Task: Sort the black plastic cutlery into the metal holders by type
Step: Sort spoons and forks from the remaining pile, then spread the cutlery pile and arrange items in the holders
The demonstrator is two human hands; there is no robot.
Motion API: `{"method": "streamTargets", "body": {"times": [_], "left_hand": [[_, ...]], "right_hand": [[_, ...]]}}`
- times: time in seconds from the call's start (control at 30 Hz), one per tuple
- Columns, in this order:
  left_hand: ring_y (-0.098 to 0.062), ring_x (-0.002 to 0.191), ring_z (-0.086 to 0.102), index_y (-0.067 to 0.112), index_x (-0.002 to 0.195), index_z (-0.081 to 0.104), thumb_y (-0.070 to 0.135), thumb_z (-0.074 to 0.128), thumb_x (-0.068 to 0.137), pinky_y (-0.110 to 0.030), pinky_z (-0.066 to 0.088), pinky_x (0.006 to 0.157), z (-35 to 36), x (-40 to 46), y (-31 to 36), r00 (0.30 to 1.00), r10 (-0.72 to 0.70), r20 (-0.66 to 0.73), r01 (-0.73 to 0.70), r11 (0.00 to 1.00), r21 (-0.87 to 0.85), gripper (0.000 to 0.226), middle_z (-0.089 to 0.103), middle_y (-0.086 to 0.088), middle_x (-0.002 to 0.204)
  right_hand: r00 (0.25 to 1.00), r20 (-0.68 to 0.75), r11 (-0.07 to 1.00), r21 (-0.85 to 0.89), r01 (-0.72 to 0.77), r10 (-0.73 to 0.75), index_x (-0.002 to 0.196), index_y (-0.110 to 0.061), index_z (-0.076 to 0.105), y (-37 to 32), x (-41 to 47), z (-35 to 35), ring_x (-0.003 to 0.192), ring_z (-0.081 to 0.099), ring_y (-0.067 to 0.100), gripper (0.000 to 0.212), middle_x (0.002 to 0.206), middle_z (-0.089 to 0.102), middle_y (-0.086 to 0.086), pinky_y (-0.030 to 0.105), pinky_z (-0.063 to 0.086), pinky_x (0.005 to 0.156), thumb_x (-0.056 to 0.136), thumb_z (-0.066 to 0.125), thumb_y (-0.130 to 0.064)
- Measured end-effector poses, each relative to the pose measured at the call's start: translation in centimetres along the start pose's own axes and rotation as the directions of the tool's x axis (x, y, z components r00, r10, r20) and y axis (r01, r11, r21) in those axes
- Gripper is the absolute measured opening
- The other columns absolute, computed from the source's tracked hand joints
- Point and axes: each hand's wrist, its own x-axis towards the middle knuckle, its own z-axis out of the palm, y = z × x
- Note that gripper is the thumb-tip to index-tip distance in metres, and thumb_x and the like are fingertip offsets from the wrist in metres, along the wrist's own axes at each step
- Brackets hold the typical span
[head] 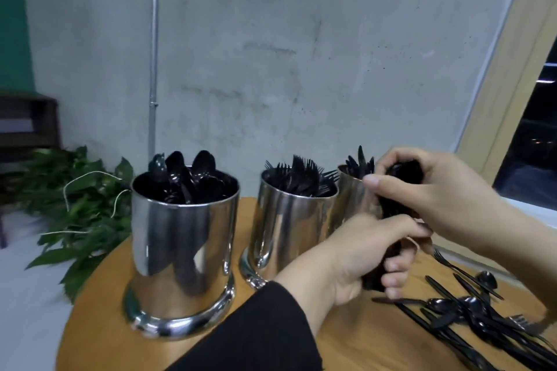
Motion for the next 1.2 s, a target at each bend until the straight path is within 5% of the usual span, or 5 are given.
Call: {"method": "streamTargets", "body": {"times": [0.33, 0.6, 0.9, 1.07, 1.2], "left_hand": [[-0.005, 0.048, 0.044, 0.024, 0.087, 0.063, 0.037, 0.073, 0.094, -0.021, 0.036, 0.046, -0.8, -7.8, 3.7, 0.824, 0.400, -0.402, -0.342, 0.916, 0.211, 0.017, 0.052, 0.012, 0.058], [0.003, 0.098, 0.059, 0.024, 0.105, 0.068, 0.021, 0.051, 0.100, -0.014, 0.047, 0.083, -8.2, -17.9, 5.2, 0.200, 0.875, -0.442, -0.114, 0.468, 0.876, 0.018, 0.065, 0.018, 0.100], [0.008, 0.134, 0.040, 0.022, 0.139, 0.062, 0.021, 0.055, 0.102, -0.006, 0.024, 0.113, -12.4, -22.6, 2.7, 0.554, 0.713, -0.431, 0.184, 0.400, 0.898, 0.039, 0.053, 0.018, 0.145], [0.004, 0.144, 0.032, 0.020, 0.147, 0.055, 0.023, 0.056, 0.102, -0.009, 0.018, 0.117, -12.3, -21.9, 2.5, 0.587, 0.712, -0.385, 0.182, 0.348, 0.920, 0.045, 0.046, 0.014, 0.155], [0.004, 0.144, 0.029, 0.016, 0.144, 0.059, 0.022, 0.053, 0.102, 0.000, 0.012, 0.113, -10.7, -20.6, 1.7, 0.582, 0.750, -0.312, 0.114, 0.305, 0.945, 0.042, 0.049, 0.009, 0.154]], "right_hand": [[0.954, -0.289, 0.995, 0.029, 0.095, -0.083, 0.087, -0.036, 0.064, -7.4, 1.7, 0.7, 0.081, 0.069, 0.041, 0.042, 0.082, 0.076, -0.002, 0.059, 0.056, 0.072, 0.072, 0.058, -0.075], [0.901, -0.378, 0.977, -0.075, 0.201, -0.214, 0.078, -0.028, 0.053, -12.3, 7.6, 8.0, 0.054, 0.059, 0.006, 0.025, 0.071, 0.069, -0.003, 0.030, 0.047, 0.058, 0.098, 0.063, -0.038], [0.989, -0.069, 0.951, -0.288, 0.108, -0.133, 0.097, -0.015, 0.062, -10.6, 8.9, 15.8, 0.078, 0.059, 0.021, 0.030, 0.082, 0.067, 0.000, 0.034, 0.037, 0.065, 0.100, 0.056, -0.044], [0.985, 0.131, 0.902, -0.401, 0.158, -0.114, 0.076, -0.025, 0.046, -9.0, 7.5, 17.3, 0.079, 0.045, 0.024, 0.041, 0.073, 0.049, -0.008, 0.039, 0.035, 0.075, 0.108, 0.031, -0.044], [0.982, -0.017, 0.942, -0.289, 0.174, -0.186, 0.113, -0.009, 0.063, -8.2, 5.6, 15.5, 0.108, 0.055, 0.028, 0.046, 0.113, 0.067, 0.008, 0.045, 0.043, 0.094, 0.109, 0.029, -0.039]]}}
